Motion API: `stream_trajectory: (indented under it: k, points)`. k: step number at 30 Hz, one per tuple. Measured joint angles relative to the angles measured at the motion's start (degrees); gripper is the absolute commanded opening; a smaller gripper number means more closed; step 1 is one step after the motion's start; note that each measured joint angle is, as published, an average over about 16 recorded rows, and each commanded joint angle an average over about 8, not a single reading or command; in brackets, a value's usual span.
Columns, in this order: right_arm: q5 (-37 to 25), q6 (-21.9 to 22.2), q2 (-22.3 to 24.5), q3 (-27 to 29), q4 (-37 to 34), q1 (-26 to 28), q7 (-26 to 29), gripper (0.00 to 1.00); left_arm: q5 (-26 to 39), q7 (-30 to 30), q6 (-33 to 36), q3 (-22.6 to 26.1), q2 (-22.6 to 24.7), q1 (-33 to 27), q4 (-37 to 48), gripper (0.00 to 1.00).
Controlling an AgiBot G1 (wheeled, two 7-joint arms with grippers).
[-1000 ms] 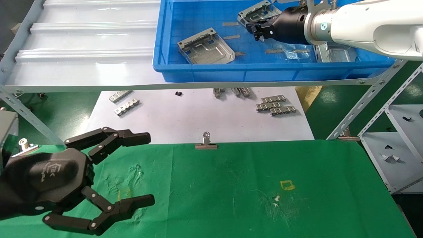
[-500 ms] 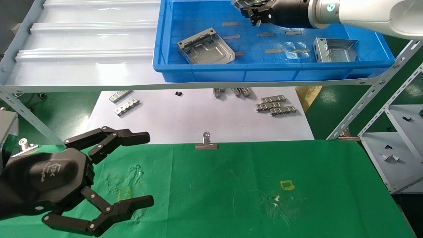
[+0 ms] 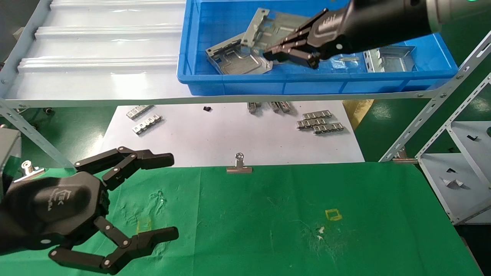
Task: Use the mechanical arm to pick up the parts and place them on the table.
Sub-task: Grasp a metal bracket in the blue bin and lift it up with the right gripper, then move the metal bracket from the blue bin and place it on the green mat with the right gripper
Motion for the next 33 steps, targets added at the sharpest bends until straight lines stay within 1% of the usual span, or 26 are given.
stream_trajectory:
  k: [4, 8, 13, 19, 23, 28, 33]
  points:
    - [1.28, -5.91, 2.06, -1.32, 1.96, 0.39, -2.0, 0.0, 0.0, 0.0, 0.0, 0.0, 0.0, 0.0, 0.0, 1.0]
    - [4.01, -8.83, 4.42, -3.46, 5.62, -0.36, -2.57, 0.0, 0.0, 0.0, 0.0, 0.0, 0.0, 0.0, 0.0, 1.0]
    - [9.68, -9.13, 8.41, -7.54, 13.06, -2.4, -1.05, 0.0, 0.0, 0.0, 0.0, 0.0, 0.0, 0.0, 0.0, 1.0]
    - [17.07, -8.82, 13.72, -13.83, 22.91, -5.33, 1.66, 0.0, 0.0, 0.0, 0.0, 0.0, 0.0, 0.0, 0.0, 1.0]
    - [20.37, -8.49, 16.28, -18.46, 27.64, -7.2, 2.51, 0.0, 0.0, 0.0, 0.0, 0.0, 0.0, 0.0, 0.0, 1.0]
    - [21.12, -8.1, 17.03, -24.21, 29.04, -8.94, 1.6, 0.0, 0.0, 0.0, 0.0, 0.0, 0.0, 0.0, 0.0, 1.0]
    - [19.52, -7.86, 15.6, -29.48, 26.44, -10.49, -1.45, 0.0, 0.0, 0.0, 0.0, 0.0, 0.0, 0.0, 0.0, 1.0]
